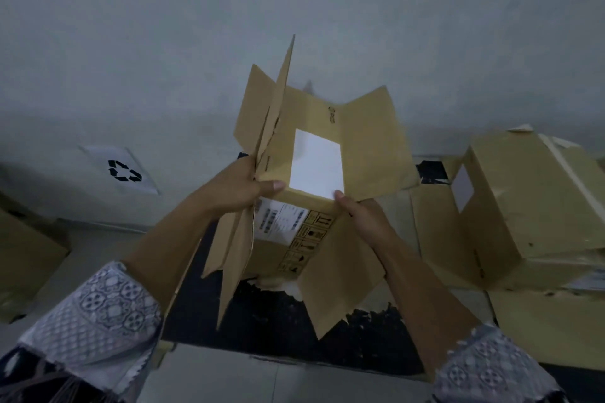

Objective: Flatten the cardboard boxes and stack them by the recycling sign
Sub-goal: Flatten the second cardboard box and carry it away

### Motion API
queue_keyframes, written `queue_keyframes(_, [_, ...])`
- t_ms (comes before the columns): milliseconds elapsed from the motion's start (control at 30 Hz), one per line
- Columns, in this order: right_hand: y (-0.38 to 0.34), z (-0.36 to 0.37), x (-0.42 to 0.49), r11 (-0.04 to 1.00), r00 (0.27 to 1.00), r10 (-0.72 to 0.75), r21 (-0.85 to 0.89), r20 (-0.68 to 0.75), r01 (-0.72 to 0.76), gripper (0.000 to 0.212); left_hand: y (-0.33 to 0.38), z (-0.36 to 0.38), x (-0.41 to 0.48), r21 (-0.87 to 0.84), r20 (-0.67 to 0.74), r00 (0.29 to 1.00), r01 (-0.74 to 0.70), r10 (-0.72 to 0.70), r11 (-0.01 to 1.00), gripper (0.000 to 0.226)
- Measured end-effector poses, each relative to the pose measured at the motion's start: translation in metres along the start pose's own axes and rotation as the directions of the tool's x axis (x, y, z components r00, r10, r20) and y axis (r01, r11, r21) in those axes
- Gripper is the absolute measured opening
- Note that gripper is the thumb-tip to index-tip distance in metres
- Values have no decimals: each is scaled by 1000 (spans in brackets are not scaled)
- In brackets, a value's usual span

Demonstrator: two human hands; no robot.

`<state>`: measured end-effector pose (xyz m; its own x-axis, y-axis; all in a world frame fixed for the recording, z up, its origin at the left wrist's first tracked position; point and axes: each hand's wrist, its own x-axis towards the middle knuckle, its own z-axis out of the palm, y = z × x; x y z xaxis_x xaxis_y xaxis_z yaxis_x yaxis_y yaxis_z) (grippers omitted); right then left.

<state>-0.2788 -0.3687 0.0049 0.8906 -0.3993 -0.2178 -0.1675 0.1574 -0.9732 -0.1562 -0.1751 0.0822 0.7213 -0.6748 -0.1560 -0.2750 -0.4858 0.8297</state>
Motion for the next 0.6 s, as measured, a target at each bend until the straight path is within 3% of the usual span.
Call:
queue_keyframes(167, [-46, 11, -11, 967, 992, -127, -220, 7, 126, 46, 4, -22, -5, -66, 24, 999, -26, 28, 997, 43])
queue_keyframes(267, [-64, 10, -12, 911, 993, -116, -398, 14, 112, 44, -1, -29, -8, -141, 45, 999, 11, -5, 990, 42])
queue_keyframes(433, [-58, 23, -7, 783, 1000, 1, -622, -5, -3, 53, -33, -31, -10, -184, 95, 991, 113, -97, 976, 57])
queue_keyframes(600, [-17, 41, -3, 809, 987, 161, -576, 28, -116, 50, -74, -18, -16, -211, 123, 969, 236, -214, 949, 65])
